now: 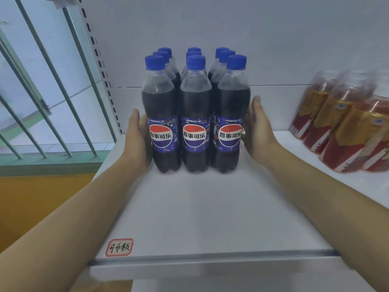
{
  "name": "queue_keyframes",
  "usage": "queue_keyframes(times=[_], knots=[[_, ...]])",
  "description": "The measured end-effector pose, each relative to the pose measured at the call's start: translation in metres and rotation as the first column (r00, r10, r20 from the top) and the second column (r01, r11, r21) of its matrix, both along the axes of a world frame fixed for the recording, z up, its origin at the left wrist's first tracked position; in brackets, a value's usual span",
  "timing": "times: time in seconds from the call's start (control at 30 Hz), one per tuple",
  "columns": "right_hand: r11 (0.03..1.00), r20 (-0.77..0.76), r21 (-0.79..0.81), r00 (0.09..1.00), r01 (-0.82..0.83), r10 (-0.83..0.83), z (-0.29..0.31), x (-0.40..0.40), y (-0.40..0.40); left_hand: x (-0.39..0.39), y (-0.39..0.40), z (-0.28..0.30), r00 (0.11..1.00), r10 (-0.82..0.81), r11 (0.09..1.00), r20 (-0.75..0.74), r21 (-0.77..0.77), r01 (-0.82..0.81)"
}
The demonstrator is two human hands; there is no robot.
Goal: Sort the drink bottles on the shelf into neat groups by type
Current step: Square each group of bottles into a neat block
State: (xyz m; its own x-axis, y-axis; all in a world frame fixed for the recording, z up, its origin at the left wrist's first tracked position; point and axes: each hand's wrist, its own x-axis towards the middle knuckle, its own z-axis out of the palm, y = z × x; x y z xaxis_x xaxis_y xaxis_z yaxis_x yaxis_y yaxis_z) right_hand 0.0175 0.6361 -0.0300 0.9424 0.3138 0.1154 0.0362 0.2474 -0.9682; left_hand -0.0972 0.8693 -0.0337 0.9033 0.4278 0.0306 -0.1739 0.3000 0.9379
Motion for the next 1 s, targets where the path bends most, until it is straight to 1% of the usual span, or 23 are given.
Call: queue_keyframes(times=[0.07,0.17,0.3,0.37,0.47,0.57,0.7,0.87,1.0], knots=[[0.999,-0.011,0.002,0.999,-0.035,0.035,-0.011,-0.002,-0.002,-0.003,-0.007,-0.006,1.000,-0.014,1.000,0.019,-0.002,0.014],[0.995,-0.004,0.051,0.997,-0.082,0.083,-0.026,-0.007,-0.002,-0.005,-0.014,-0.014,1.000,-0.005,1.000,0.026,0.029,0.004],[0.995,0.077,-0.017,0.992,-0.101,0.102,-0.026,-0.014,-0.001,-0.006,-0.011,-0.014,0.999,0.007,0.999,0.035,0.033,-0.008],[0.987,0.095,0.008,0.983,-0.158,0.157,-0.027,-0.019,0.001,-0.005,-0.011,-0.015,0.999,0.010,0.999,0.053,0.048,-0.013],[0.969,0.080,0.038,0.968,-0.243,0.239,-0.022,-0.031,0.003,-0.007,-0.013,-0.015,0.999,0.006,0.999,0.049,0.054,-0.008],[0.968,0.091,0.027,0.965,-0.250,0.246,-0.017,-0.036,0.000,-0.007,-0.012,-0.014,0.999,0.009,0.998,0.041,0.054,-0.011],[0.960,0.095,0.043,0.958,-0.275,0.270,-0.019,-0.037,0.001,-0.009,-0.010,-0.013,0.998,-0.042,0.997,0.045,0.066,0.039],[0.968,0.055,0.061,0.969,-0.243,0.240,-0.019,-0.038,0.003,-0.008,-0.005,-0.014,0.997,-0.075,0.994,0.027,0.084,0.072],[0.967,0.056,0.076,0.969,-0.244,0.240,-0.017,-0.040,0.005,-0.009,-0.004,-0.013,0.994,-0.112,0.990,0.014,0.088,0.110]])
